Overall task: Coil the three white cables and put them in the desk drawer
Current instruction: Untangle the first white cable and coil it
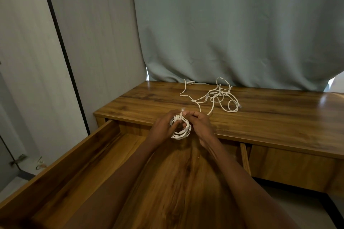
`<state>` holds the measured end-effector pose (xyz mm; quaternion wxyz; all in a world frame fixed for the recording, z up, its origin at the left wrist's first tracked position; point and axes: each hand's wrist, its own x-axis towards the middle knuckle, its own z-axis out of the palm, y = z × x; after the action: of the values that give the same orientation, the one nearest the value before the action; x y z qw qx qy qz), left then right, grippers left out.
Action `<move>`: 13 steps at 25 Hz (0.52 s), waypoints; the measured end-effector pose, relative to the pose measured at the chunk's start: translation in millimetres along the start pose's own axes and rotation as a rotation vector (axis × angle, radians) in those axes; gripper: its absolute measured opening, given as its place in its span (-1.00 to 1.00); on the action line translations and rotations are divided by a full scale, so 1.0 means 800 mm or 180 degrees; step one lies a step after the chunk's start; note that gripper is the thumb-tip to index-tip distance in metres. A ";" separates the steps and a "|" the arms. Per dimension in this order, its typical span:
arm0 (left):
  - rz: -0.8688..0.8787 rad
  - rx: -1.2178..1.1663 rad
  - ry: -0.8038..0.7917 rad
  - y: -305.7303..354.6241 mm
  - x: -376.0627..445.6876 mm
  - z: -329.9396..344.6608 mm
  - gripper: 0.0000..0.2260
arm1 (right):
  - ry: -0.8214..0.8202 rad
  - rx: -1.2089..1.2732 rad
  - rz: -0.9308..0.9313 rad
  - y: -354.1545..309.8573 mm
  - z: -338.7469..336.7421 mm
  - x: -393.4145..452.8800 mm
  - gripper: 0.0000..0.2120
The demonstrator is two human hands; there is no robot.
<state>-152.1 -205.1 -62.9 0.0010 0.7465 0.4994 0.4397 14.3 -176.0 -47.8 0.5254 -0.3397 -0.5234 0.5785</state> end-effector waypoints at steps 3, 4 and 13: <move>-0.0113 0.0142 0.0007 -0.002 -0.004 -0.007 -0.57 | -0.0217 -0.0179 -0.0186 0.001 0.002 0.001 -0.82; -0.0097 0.0249 0.0025 -0.003 -0.004 -0.009 -0.56 | -0.0301 -0.0258 -0.0235 0.000 0.003 0.000 -0.79; 0.0023 0.1357 -0.0033 0.009 0.020 -0.010 -0.61 | -0.0008 -0.1739 -0.1320 -0.002 0.002 -0.001 -0.67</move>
<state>-150.6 -200.4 -44.4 -0.1561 0.7338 0.5784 0.3203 13.5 -177.5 -46.1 0.5207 -0.3535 -0.7177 0.2981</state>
